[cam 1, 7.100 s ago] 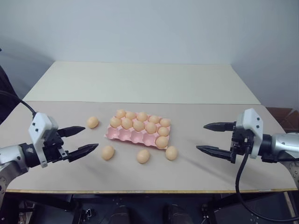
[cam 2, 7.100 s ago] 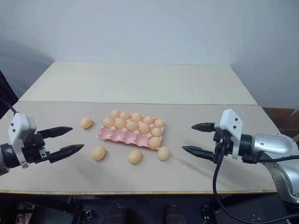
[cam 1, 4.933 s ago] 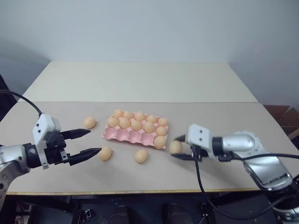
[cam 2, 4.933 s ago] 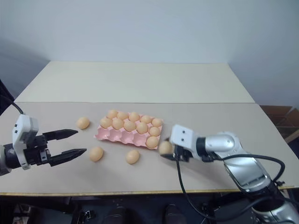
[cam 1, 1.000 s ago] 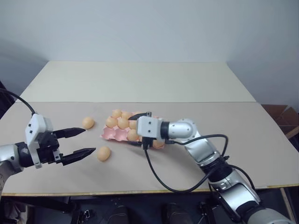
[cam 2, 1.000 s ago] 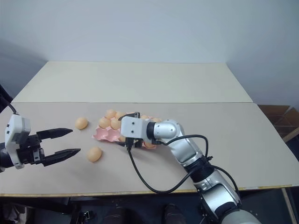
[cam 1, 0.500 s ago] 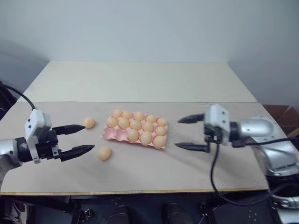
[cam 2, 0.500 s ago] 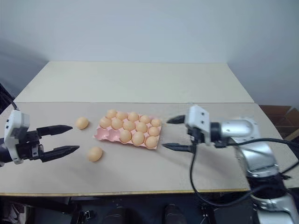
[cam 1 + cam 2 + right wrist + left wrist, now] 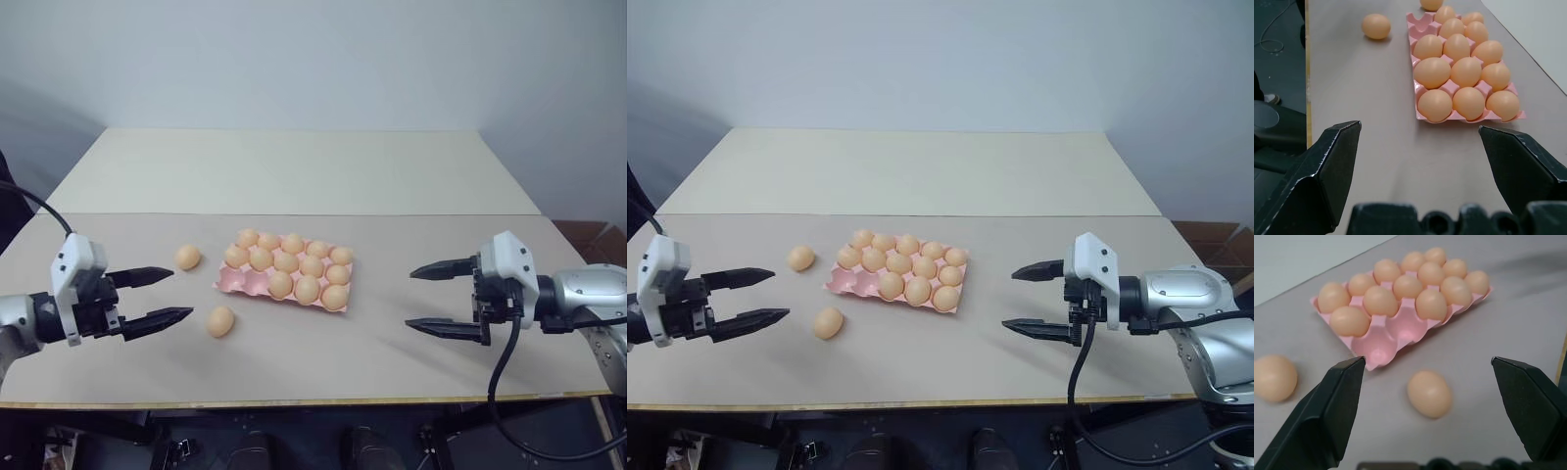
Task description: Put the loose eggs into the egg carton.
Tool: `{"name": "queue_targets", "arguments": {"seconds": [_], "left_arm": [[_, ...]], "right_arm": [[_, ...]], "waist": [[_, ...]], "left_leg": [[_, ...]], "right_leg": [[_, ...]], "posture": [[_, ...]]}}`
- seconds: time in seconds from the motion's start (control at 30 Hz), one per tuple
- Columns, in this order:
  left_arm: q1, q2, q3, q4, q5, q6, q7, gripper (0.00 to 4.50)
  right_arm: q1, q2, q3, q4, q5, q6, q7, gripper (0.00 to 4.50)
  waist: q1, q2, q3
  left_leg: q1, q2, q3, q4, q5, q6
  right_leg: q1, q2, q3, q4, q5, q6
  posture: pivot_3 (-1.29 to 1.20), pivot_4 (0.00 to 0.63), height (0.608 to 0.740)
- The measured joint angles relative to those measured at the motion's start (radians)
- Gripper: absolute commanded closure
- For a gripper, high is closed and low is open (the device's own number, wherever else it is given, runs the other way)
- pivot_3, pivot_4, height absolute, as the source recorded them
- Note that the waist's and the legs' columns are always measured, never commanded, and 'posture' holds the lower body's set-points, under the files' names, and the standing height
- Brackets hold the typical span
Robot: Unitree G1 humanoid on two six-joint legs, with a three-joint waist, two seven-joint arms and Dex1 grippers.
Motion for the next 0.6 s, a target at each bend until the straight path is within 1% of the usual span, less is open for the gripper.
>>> {"name": "queue_targets", "arguments": {"seconds": [0.13,0.27,0.33,0.47,0.57,0.6], "left_arm": [[0.003,-0.001,-0.1,-0.075,0.036,0.105,0.116,0.0],[-0.026,-0.072,-0.202,-0.125,0.039,0.207,0.252,0.0],[-0.036,-0.095,-0.241,-0.138,0.057,0.232,0.307,0.0],[-0.088,-0.186,-0.318,-0.114,0.131,0.247,0.44,0.0],[-0.112,-0.212,-0.357,-0.104,0.167,0.254,0.485,0.0],[-0.117,-0.22,-0.361,-0.104,0.172,0.256,0.492,0.19]], "right_arm": [[0.003,-0.001,0.0,-0.013,0.006,0.0,-0.005,0.02],[0.006,-0.002,0.0,-0.028,0.018,0.0,-0.023,0.02],[0.008,-0.003,0.0,-0.037,0.02,0.0,-0.027,0.02],[0.011,-0.003,0.0,-0.049,0.022,0.0,-0.042,0.02],[0.013,-0.003,0.0,-0.06,0.023,0.0,-0.046,0.02],[0.014,-0.003,0.0,-0.062,0.024,0.0,-0.048,0.0]], "waist": [[0.005,0.0,0.0],[0.006,0.0,0.0],[0.005,0.0,0.0],[0.006,0.0,0.0],[0.005,-0.001,0.0],[0.005,0.0,0.0]], "left_leg": [[0.0,0.0,0.0,0.0,0.0,0.0],[0.0,-0.001,0.0,0.0,0.0,0.0],[0.0,-0.001,0.0,0.0,0.0,0.0],[0.001,-0.001,-0.001,0.0,0.0,0.0],[0.001,-0.001,-0.001,0.001,0.0,0.0],[0.001,-0.001,-0.001,0.001,0.0,0.0]], "right_leg": [[0.0,0.0,0.0,0.0,0.0,0.0],[0.001,0.0,0.001,0.001,0.002,0.003],[0.001,0.0,0.001,0.001,0.003,0.005],[0.001,0.0,0.001,0.001,0.004,0.007],[0.002,0.0,0.001,0.001,0.004,0.007],[0.002,0.0,0.002,0.001,0.004,0.007]], "posture": [[0.0,0.15,0.74],[0.0,0.15,0.74],[0.0,0.15,0.74],[0.0,0.15,0.74],[0.0,0.15,0.74],[0.0,0.15,0.74]]}}
